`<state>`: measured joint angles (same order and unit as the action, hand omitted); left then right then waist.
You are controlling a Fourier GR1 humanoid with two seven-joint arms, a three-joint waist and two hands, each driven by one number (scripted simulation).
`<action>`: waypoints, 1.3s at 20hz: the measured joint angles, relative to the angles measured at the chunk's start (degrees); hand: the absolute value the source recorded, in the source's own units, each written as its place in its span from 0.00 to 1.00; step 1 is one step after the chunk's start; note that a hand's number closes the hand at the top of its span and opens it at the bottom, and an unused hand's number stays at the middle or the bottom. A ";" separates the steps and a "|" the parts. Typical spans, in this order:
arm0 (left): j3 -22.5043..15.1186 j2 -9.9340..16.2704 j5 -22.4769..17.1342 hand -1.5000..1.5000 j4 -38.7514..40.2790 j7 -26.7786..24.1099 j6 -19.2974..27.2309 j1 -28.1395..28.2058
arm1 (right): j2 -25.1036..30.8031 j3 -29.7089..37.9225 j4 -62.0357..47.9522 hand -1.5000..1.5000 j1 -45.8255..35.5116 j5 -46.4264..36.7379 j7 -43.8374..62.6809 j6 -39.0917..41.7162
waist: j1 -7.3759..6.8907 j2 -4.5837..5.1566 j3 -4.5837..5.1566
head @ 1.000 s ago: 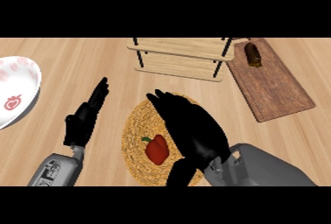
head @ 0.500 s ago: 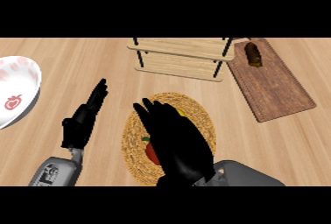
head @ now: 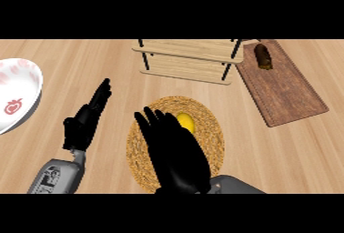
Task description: Pick the bell pepper from the placemat and place it in the tiered shelf
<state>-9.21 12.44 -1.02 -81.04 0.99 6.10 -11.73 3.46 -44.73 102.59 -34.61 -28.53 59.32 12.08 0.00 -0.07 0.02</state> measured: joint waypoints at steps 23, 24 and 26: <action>2.02 -3.80 4.21 0.50 -1.40 1.66 -1.69 0.54 | -2.97 -1.47 -8.28 0.00 4.38 -7.36 -2.53 0.87 | -0.16 0.03 -0.01; 2.23 -3.78 4.38 0.50 -1.64 1.54 -1.79 0.78 | -3.00 -1.05 -8.52 0.00 4.27 -7.38 -2.69 1.19 | -0.17 0.03 -0.01; 2.82 -3.79 4.53 0.50 -0.22 0.10 -2.41 0.70 | -2.98 -1.05 -8.80 0.00 4.54 -7.97 -2.95 1.41 | -0.14 0.04 0.00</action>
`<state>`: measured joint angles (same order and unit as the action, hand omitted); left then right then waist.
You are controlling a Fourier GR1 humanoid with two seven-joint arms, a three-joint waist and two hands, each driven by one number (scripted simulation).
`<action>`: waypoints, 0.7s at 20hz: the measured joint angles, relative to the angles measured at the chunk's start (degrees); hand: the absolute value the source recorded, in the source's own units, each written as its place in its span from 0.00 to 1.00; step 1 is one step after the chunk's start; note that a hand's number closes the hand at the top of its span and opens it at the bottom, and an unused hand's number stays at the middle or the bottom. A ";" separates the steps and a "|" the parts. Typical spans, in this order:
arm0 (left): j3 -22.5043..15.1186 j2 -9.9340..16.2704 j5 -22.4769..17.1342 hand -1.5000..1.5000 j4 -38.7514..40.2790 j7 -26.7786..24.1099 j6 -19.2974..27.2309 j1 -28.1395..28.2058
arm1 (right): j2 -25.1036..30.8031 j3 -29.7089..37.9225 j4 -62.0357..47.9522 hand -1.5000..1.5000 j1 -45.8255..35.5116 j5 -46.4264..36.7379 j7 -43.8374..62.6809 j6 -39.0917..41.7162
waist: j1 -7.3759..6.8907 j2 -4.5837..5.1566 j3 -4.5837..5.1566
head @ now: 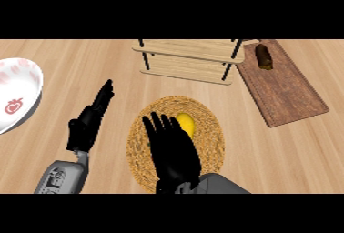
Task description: Pick the bell pepper from the placemat and place it in the tiered shelf
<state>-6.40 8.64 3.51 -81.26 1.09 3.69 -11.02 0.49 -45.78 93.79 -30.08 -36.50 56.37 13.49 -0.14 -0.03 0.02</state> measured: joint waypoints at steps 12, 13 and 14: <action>1.10 -1.26 1.55 0.50 -1.26 0.11 -1.20 1.10 | -0.35 -0.32 -7.88 0.00 -0.07 -1.45 -2.58 -2.75 | -0.12 0.02 -0.01; 1.75 -0.99 1.20 0.50 -0.33 -0.40 -1.80 0.94 | -0.36 -0.90 -8.73 0.00 -0.65 -0.98 -2.37 -3.44 | -0.16 0.04 -0.01; 1.81 -1.24 1.46 0.50 -0.07 -0.65 -1.73 0.95 | -0.37 -1.47 -9.81 0.00 -1.38 -0.45 -2.30 -4.28 | -0.20 0.05 -0.01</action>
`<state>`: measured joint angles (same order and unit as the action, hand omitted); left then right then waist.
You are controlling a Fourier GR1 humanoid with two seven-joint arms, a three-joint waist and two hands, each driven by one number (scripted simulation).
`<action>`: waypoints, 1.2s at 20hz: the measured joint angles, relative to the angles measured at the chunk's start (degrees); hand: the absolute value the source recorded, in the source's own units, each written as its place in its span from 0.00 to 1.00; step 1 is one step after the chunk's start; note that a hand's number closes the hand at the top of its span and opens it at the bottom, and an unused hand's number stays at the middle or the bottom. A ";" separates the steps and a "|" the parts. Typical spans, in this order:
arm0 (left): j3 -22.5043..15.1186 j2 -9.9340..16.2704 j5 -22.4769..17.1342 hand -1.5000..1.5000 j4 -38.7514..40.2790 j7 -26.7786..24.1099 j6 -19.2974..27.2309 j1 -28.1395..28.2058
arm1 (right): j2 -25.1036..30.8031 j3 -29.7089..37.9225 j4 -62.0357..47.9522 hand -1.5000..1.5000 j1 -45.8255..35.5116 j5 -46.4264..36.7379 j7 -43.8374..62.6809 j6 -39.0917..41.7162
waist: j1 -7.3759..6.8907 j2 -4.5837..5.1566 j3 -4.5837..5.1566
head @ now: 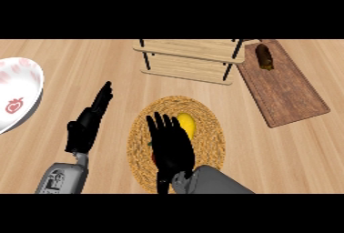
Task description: Pick the bell pepper from the placemat and place it in the tiered shelf
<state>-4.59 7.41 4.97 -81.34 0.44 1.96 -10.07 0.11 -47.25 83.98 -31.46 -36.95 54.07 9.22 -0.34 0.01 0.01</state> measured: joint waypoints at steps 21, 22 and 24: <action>1.33 -1.76 1.91 0.50 -2.99 1.63 -1.52 1.19 | -0.11 -1.82 -4.05 1.00 3.64 -7.66 -9.92 0.29 | 0.08 -0.29 -0.03; 1.35 -2.06 2.11 0.50 -2.73 1.65 -1.34 0.90 | -0.11 -1.86 -3.30 1.00 4.64 -8.65 -10.15 0.07 | 0.13 -0.27 -0.03; 1.38 -2.11 2.38 0.50 -2.93 1.14 -1.52 1.40 | -0.11 -1.61 -1.78 1.00 6.53 -10.05 -10.73 0.16 | 0.19 -0.21 -0.03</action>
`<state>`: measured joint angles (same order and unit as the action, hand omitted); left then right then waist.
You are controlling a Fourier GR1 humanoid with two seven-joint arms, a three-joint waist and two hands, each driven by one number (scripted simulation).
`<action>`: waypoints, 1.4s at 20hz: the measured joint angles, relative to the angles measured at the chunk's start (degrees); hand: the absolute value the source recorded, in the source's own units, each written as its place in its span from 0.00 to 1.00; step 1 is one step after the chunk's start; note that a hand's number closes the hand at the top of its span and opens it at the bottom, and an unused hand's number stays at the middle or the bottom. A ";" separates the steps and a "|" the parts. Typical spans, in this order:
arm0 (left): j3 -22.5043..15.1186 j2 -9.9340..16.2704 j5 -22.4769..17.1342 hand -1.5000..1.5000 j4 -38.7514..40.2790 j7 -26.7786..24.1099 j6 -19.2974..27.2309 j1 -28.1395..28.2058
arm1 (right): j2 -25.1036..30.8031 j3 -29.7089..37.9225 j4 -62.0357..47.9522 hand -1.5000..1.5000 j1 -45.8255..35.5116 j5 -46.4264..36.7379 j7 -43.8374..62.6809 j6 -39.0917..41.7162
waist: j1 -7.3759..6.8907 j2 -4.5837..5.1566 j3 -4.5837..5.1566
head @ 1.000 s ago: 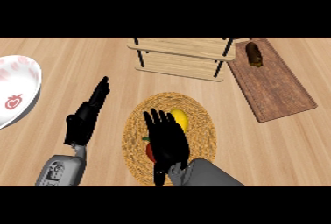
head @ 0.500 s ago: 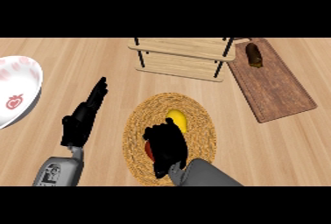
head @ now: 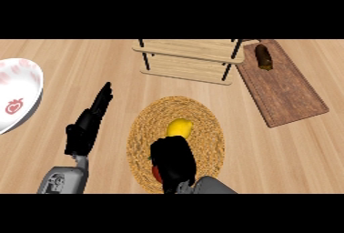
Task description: Pick the bell pepper from the placemat and place it in the tiered shelf
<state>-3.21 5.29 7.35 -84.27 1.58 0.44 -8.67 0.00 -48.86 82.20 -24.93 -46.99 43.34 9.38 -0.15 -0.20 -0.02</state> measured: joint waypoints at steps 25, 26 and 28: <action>-1.85 -1.21 0.46 0.50 4.06 0.31 -1.83 -4.37 | 0.81 9.58 -7.20 1.00 -34.83 -2.13 25.23 -30.15 | -5.30 -0.40 0.35; -1.78 -1.21 0.46 0.50 4.33 0.19 -1.83 -4.42 | 0.81 10.11 -7.98 1.00 -36.34 -2.95 25.78 -30.13 | -5.03 -0.45 0.37; -1.61 -1.10 0.49 0.50 4.36 0.48 -1.74 -4.60 | 0.83 11.35 -9.64 1.00 -39.57 -4.52 26.64 -29.84 | -4.81 -0.67 0.39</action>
<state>-4.83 4.19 7.84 -79.90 2.07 -1.30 -13.27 0.82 -37.52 72.56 -64.50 -51.51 69.98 -20.46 -4.96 -0.87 0.36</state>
